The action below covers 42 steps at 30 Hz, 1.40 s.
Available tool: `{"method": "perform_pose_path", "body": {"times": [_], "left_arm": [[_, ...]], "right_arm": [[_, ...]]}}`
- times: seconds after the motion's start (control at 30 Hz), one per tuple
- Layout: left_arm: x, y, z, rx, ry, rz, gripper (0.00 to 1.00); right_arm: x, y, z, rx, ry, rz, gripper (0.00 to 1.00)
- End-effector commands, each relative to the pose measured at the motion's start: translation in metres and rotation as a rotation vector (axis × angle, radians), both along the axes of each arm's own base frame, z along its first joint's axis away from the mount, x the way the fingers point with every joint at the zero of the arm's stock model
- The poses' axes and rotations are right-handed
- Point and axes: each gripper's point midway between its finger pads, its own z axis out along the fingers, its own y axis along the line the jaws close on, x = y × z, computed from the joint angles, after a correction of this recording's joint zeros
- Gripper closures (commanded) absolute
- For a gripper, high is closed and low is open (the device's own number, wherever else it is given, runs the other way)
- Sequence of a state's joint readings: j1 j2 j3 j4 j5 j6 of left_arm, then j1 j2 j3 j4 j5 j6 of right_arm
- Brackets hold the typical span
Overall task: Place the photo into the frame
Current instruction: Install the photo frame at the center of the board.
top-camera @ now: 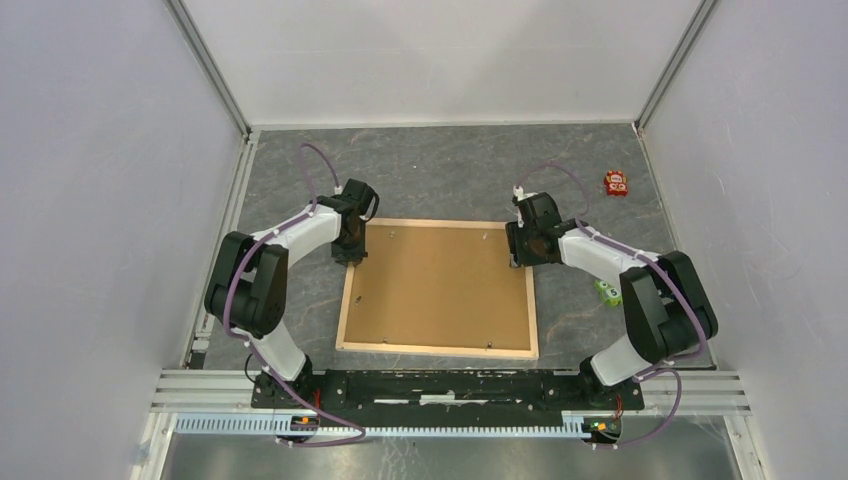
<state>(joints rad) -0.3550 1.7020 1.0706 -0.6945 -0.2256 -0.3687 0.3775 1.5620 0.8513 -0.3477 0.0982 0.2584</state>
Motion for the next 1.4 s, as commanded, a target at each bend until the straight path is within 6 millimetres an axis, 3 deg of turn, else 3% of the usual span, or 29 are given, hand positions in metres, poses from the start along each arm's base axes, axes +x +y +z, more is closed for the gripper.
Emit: {"method": "perform_pose_path", "body": {"times": [0.0, 0.27, 0.47, 0.57, 0.97, 1.13, 1.27, 1.37], "left_arm": [[0.015, -0.002, 0.012, -0.016, -0.073, 0.026, 0.98], [0.014, -0.003, 0.01, -0.015, -0.065, 0.027, 0.98], [0.013, -0.005, 0.009, -0.029, -0.058, 0.024, 0.98], [0.013, -0.007, 0.008, -0.036, -0.054, 0.02, 0.98], [0.014, -0.008, 0.008, -0.044, -0.053, 0.02, 0.98], [0.014, -0.009, 0.008, -0.047, -0.051, 0.02, 0.98], [0.016, -0.01, 0.008, -0.051, -0.051, 0.02, 0.98], [0.018, -0.01, 0.007, -0.057, -0.045, 0.031, 0.98]], "right_arm": [[-0.036, -0.038, -0.005, -0.171, 0.085, 0.028, 0.51], [-0.028, -0.039, 0.021, -0.171, 0.024, 0.02, 0.45], [-0.015, -0.011, 0.031, -0.04, -0.027, 0.069, 0.37], [-0.01, -0.005, 0.028, -0.015, -0.04, 0.086, 0.37], [-0.007, -0.019, 0.004, -0.111, -0.013, 0.071, 0.44], [-0.006, -0.023, -0.003, -0.124, -0.03, 0.052, 0.57], [-0.006, -0.024, -0.011, -0.127, -0.047, 0.053, 0.86], [-0.007, -0.019, -0.011, -0.091, -0.067, 0.068, 0.91]]}}
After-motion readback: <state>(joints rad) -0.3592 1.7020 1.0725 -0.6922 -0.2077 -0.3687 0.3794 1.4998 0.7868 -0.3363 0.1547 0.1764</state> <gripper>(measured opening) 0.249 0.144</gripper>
